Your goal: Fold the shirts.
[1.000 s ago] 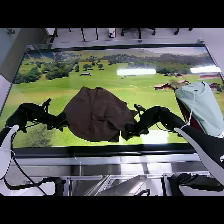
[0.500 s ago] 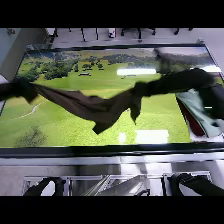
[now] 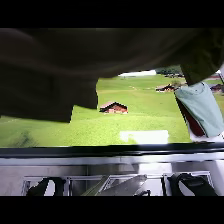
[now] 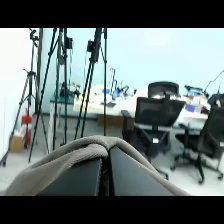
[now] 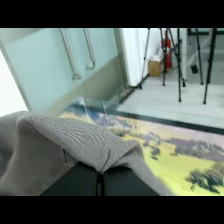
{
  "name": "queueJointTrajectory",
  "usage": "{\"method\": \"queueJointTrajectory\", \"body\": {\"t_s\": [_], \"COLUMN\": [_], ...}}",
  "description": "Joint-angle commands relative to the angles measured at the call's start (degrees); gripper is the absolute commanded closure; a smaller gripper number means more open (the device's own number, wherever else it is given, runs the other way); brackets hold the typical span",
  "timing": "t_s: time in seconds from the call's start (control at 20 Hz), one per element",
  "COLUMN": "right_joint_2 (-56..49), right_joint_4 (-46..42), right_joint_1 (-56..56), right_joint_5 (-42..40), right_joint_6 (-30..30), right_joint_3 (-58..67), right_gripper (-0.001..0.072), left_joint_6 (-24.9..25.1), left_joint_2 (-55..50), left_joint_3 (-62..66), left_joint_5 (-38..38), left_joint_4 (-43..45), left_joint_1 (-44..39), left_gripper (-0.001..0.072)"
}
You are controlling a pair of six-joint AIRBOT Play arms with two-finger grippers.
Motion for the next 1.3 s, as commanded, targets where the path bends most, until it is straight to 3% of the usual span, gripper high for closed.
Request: {"method": "queueJointTrajectory", "body": {"t_s": [0.0, 0.1, 0.25, 0.5, 0.7, 0.75, 0.85, 0.95, 1.1, 1.25], "right_joint_2": [-3.1, -7.9, -14.8, -26.6, -40.8, -43.5, -46.1, -45.5, -40.9, -33.0], "right_joint_4": [-3.2, -3.2, -3.1, -3.1, -2.0, -0.5, 1.9, 3.6, 3.8, 3.0], "right_joint_1": [-0.5, -0.4, -0.3, -0.3, -0.5, -1.0, -2.6, -5.1, -9.0, -9.9], "right_joint_5": [-10.2, -15.1, -16.6, -5.0, 3.1, 3.9, 3.8, 1.3, -8.2, -12.4], "right_joint_6": [-0.3, -0.3, -1.7, -4.7, -4.6, -4.6, -4.6, -4.5, -3.5, -2.5], "right_joint_3": [1.6, -0.3, -9.2, -29.9, -34.5, -33.9, -30.8, -26.4, -22.3, -31.8], "right_gripper": [0.0688, 0.0688, 0.0688, 0.0688, 0.0678, 0.0651, 0.033, 0.0212, 0.0207, 0.0209], "left_joint_6": [-0.3, -0.3, 0.8, 1.9, 1.9, 1.9, 1.9, 1.9, 1.9, 1.9], "left_joint_2": [-3.8, -8.6, -14.7, -26.0, -36.4, -38.7, -41.5, -42.6, -42.7, -42.7], "left_joint_3": [2.4, 0.4, -11.6, -36.1, -44.0, -44.2, -44.2, -44.2, -44.2, -44.2], "left_joint_5": [11.8, 18.9, 20.7, 6.0, -2.3, -2.5, -2.5, -2.6, -2.6, -1.9], "left_joint_4": [-1.7, -2.7, -2.1, 4.9, 5.0, 4.8, 4.7, 4.9, 4.9, 4.8], "left_joint_1": [0.3, -2.7, -13.5, -30.1, -34.5, -34.6, -34.6, -34.5, -34.5, -34.5], "left_gripper": [0.0692, 0.0692, 0.0692, 0.0692, 0.0692, 0.0692, 0.0693, 0.0692, 0.0692, 0.0692]}}
